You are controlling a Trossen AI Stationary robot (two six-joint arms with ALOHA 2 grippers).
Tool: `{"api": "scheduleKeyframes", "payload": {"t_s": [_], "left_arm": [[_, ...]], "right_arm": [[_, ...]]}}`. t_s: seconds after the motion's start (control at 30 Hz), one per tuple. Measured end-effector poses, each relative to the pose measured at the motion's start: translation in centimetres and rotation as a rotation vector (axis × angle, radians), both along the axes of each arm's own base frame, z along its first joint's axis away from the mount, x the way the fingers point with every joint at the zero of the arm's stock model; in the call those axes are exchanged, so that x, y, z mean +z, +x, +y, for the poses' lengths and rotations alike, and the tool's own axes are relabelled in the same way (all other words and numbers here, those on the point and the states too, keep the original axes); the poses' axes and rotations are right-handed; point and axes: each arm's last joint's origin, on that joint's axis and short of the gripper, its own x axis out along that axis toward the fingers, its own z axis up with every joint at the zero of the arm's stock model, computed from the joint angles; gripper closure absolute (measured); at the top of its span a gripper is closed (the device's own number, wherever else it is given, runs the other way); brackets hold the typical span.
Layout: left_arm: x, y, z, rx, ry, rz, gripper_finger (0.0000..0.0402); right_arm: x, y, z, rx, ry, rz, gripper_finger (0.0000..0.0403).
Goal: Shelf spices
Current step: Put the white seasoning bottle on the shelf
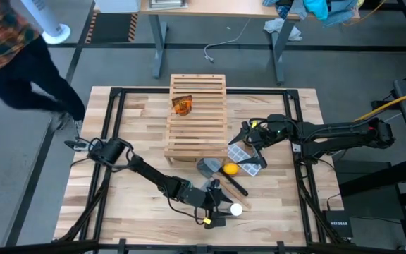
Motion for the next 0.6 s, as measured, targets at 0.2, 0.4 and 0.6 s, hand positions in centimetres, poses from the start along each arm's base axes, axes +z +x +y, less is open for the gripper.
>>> {"api": "scheduleKeyframes", "payload": {"t_s": [0.2,0.4,0.6], "left_arm": [[1.6,-0.1,-0.1,-0.009,0.064,-0.058,0.0190],[2.9,-0.5,-0.6,-0.004,0.169,-0.070,0.0190],[3.5,-1.2,-0.9,0.036,0.214,-0.038,0.0190]], "right_arm": [[0.0,0.0,0.0,-0.007,0.071,0.028,0.0024],[0.1,-1.0,0.5,0.103,0.192,0.140,0.0024],[0.4,-3.6,1.7,0.099,0.176,0.251,0.0024]]}}
